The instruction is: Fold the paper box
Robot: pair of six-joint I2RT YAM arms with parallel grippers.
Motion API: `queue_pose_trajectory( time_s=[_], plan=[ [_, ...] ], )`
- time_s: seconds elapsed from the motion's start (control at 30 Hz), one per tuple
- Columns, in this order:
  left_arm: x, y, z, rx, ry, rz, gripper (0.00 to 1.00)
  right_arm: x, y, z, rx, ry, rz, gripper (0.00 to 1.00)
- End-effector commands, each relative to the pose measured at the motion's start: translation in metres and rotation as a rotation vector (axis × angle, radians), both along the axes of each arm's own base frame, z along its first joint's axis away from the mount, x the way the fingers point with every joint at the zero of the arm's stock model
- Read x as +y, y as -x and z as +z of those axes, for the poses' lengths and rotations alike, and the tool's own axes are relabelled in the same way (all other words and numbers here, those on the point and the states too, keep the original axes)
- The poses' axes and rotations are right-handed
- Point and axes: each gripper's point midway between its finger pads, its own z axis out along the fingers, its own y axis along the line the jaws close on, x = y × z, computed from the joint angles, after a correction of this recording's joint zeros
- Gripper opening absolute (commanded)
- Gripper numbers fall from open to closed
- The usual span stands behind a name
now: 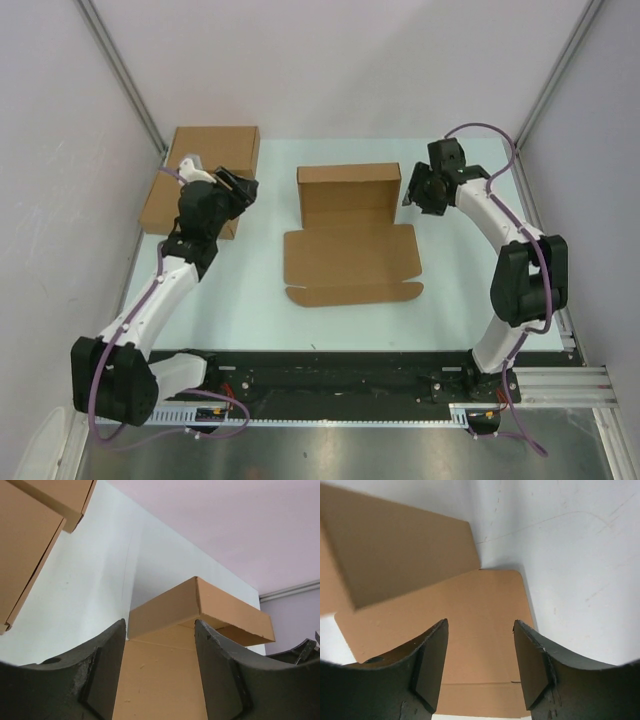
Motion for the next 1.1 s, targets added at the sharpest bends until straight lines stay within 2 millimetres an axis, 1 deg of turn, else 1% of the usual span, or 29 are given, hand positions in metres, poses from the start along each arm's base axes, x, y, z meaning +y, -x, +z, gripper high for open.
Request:
queue_pose_trajectory(
  time_s=[0.0, 0.07, 0.1, 0.13, 0.17, 0.23, 0.27, 0.3, 0.33, 0.37, 0.4, 0.43, 0.47, 0.5, 0.53, 0.57, 0.63, 0.67, 0.73, 0.77, 0.8, 0.83, 0.87, 0.9, 0.93, 0.97, 1.0, 1.03, 1.07],
  plan=[
    [0.005, 0.005, 0.020, -0.061, -0.024, 0.015, 0.63, 0.008, -0.011, 0.090, -0.300, 0.086, 0.027, 0.61],
    [0.002, 0.005, 0.011, -0.053, -0.023, -0.003, 0.63, 0.007, -0.013, 0.115, -0.397, 0.155, 0.012, 0.61],
    [0.001, 0.004, 0.009, -0.049, -0.029, -0.010, 0.63, 0.014, -0.011, 0.119, -0.418, 0.177, 0.020, 0.61],
    [-0.002, 0.003, 0.008, -0.055, -0.039, -0.026, 0.63, 0.011, -0.010, 0.124, -0.439, 0.207, 0.006, 0.61],
    [-0.011, 0.003, 0.013, -0.095, -0.052, -0.054, 0.65, 0.012, -0.010, 0.120, -0.453, 0.209, 0.007, 0.61],
    [-0.023, 0.004, 0.023, -0.175, -0.165, -0.101, 0.71, 0.006, -0.005, 0.123, -0.477, 0.208, -0.029, 0.61],
    [-0.050, 0.010, 0.039, -0.258, -0.209, -0.166, 0.79, 0.006, -0.003, 0.118, -0.478, 0.197, -0.040, 0.61],
    [-0.055, 0.011, 0.043, -0.308, -0.361, -0.182, 0.82, 0.004, 0.000, 0.123, -0.492, 0.190, -0.055, 0.60],
    [-0.068, 0.013, 0.046, -0.341, -0.439, -0.216, 0.87, 0.000, 0.002, 0.127, -0.502, 0.193, -0.073, 0.60],
    [-0.096, 0.022, 0.060, -0.412, -0.501, -0.274, 1.00, -0.001, 0.003, 0.127, -0.506, 0.190, -0.078, 0.60],
    [-0.101, 0.023, 0.061, -0.455, -0.660, -0.293, 1.00, -0.002, 0.005, 0.130, -0.514, 0.185, -0.081, 0.60],
    [-0.104, 0.017, 0.053, -0.445, -0.751, -0.280, 1.00, -0.005, 0.009, 0.140, -0.535, 0.177, -0.090, 0.60],
    [-0.117, 0.019, 0.056, -0.475, -0.799, -0.298, 1.00, -0.005, 0.011, 0.143, -0.543, 0.171, -0.090, 0.60],
    [-0.118, 0.016, 0.054, -0.487, -0.896, -0.298, 1.00, -0.006, 0.013, 0.145, -0.551, 0.167, -0.090, 0.60],
    [-0.121, 0.010, 0.043, -0.474, -0.947, -0.305, 1.00, -0.007, 0.018, 0.153, -0.569, 0.156, -0.089, 0.60],
    [-0.128, 0.010, 0.044, -0.496, -0.985, -0.320, 1.00, -0.009, 0.021, 0.157, -0.579, 0.155, -0.092, 0.60],
    [-0.136, 0.009, 0.041, -0.545, -1.124, -0.365, 1.00, -0.012, 0.028, 0.153, -0.578, 0.159, -0.091, 0.60],
    [-0.147, 0.013, 0.045, -0.599, -1.153, -0.393, 1.00, -0.013, 0.034, 0.161, -0.603, 0.146, -0.096, 0.60],
    [-0.156, 0.016, 0.042, -0.673, -1.341, -0.442, 1.00, -0.012, 0.042, 0.153, -0.597, 0.121, -0.092, 0.59],
    [-0.161, 0.019, 0.045, -0.722, -1.384, -0.411, 1.00, -0.012, 0.047, 0.162, -0.626, 0.098, -0.098, 0.59],
    [-0.160, 0.017, 0.048, -0.757, -1.494, -0.381, 1.00, -0.011, 0.051, 0.163, -0.632, 0.088, -0.094, 0.59],
    [-0.164, 0.012, 0.035, -0.757, -1.550, -0.384, 1.00, -0.010, 0.054, 0.162, -0.634, 0.072, -0.095, 0.59],
    [-0.166, 0.010, 0.039, -0.787, -1.576, -0.342, 0.99, -0.009, 0.057, 0.159, -0.627, 0.068, -0.093, 0.59],
    [-0.168, 0.007, 0.038, -0.805, -1.657, -0.327, 0.98, -0.008, 0.063, 0.163, -0.638, 0.053, -0.091, 0.59],
    [-0.174, 0.003, 0.025, -0.809, -1.693, -0.337, 0.98, -0.007, 0.065, 0.163, -0.634, 0.045, -0.085, 0.59],
    [-0.178, 0.002, 0.030, -0.848, -1.708, -0.311, 0.98, -0.007, 0.069, 0.161, -0.625, 0.043, -0.084, 0.59],
    [-0.182, 0.000, 0.027, -0.856, -1.715, -0.314, 0.97, -0.005, 0.072, 0.162, -0.630, 0.035, -0.077, 0.59],
    [-0.189, -0.003, 0.015, -0.854, -1.736, -0.341, 0.97, -0.005, 0.074, 0.161, -0.624, 0.034, -0.070, 0.59],
    [-0.195, -0.004, 0.015, -0.866, -1.745, -0.340, 0.96, -0.004, 0.077, 0.159, -0.616, 0.034, -0.066, 0.59]
  ],
)
